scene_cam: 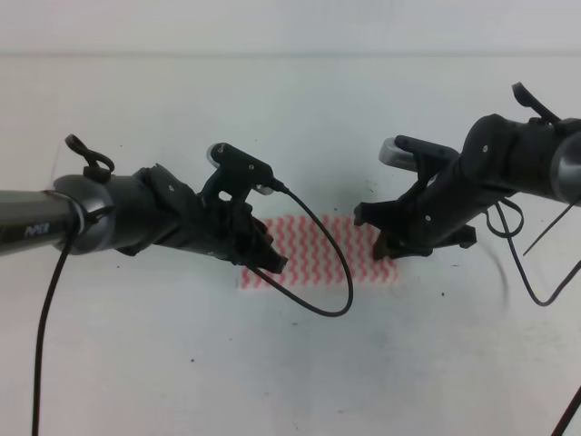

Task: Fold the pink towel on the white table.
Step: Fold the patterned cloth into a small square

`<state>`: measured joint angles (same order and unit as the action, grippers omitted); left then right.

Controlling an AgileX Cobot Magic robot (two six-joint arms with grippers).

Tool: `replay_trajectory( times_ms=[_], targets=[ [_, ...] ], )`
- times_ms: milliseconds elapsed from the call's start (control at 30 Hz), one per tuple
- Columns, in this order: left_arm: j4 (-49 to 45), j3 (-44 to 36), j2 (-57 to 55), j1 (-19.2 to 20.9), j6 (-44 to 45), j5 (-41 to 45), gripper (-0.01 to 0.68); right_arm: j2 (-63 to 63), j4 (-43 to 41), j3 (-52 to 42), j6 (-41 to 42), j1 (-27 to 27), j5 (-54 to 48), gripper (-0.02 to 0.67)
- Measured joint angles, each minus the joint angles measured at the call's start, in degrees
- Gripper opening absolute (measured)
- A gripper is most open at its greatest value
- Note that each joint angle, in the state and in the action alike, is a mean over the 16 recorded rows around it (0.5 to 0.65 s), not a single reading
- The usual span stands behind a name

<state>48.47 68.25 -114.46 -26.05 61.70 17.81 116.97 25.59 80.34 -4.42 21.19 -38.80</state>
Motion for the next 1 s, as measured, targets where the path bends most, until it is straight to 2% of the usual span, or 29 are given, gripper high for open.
replay_trajectory(
  times_ms=[1000],
  targets=[
    [-0.1, 0.01, -0.19, 0.0, 6.06, 4.39, 0.0, -1.46, -0.65, -0.11, -0.12, 0.03, 4.06, -0.002]
  ],
)
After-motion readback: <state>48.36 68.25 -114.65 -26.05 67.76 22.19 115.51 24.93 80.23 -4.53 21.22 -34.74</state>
